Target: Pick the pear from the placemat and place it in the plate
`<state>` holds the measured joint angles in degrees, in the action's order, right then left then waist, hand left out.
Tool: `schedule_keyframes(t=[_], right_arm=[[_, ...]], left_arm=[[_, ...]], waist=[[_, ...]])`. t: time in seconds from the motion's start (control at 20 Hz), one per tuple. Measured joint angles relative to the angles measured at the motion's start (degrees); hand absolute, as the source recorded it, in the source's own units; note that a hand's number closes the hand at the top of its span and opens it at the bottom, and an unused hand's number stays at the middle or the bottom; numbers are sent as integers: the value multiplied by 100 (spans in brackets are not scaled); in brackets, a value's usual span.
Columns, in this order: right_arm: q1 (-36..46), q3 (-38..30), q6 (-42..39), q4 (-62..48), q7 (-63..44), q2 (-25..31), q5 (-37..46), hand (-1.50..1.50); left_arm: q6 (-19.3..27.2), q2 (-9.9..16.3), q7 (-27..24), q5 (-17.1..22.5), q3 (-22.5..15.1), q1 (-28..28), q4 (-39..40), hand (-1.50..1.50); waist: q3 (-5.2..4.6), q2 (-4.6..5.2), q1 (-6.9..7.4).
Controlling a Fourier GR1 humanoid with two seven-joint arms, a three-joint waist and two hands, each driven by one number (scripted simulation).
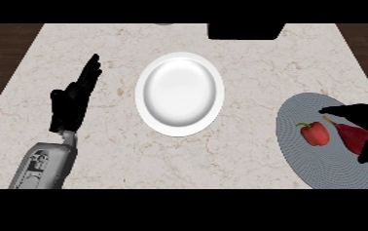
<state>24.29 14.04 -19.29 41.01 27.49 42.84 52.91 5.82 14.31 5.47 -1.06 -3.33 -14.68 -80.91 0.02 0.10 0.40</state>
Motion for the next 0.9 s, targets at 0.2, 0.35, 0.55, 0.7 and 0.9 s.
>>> schedule_keyframes(t=[0.2, 0.35, 0.55, 0.7, 0.9], right_arm=[[196, -207, 394, -398, 307, -89, 160, 150], [283, -340, 684, -667, 497, -148, 299, 150], [419, -508, 893, -878, 568, -304, 399, 150], [446, -706, 1018, -860, 541, -346, 319, 150], [202, -1124, 1396, -460, -631, -893, 8, 150]], left_arm=[[-46, -47, -39, -82, 55, -13, 23, 0], [-159, -57, -87, -73, 147, -46, 87, 0], [-215, -111, -28, -112, 201, -65, 82, 0], [-238, -109, 12, -122, 243, 0, -5, 0], [-185, -105, -14, -154, 277, 169, -25, 0]], waist=[[-9, -3, -1], [-14, -7, 0], [-11, -5, -1], [-11, -13, -19], [-49, -94, -179]])
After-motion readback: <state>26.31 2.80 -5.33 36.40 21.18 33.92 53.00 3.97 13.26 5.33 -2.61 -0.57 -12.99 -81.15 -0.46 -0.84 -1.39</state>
